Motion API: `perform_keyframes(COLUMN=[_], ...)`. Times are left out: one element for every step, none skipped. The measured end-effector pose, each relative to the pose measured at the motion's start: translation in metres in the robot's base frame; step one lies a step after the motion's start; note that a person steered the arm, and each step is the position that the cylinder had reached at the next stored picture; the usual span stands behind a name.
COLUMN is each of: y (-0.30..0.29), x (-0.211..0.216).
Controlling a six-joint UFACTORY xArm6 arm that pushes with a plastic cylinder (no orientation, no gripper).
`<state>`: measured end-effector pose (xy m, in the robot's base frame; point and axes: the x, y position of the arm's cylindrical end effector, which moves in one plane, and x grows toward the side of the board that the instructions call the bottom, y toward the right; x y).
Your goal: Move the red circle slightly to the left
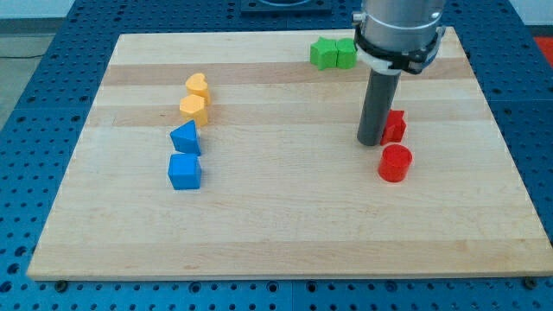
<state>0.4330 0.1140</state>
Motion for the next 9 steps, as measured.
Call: perform_keyframes(y=[0.023, 0.047, 0.054, 0.035, 0.012, 0.031, 0.032, 0.01, 0.0], x=[0.0, 0.018, 0.035, 0.045, 0.047, 0.057, 0.068, 0.068, 0.068])
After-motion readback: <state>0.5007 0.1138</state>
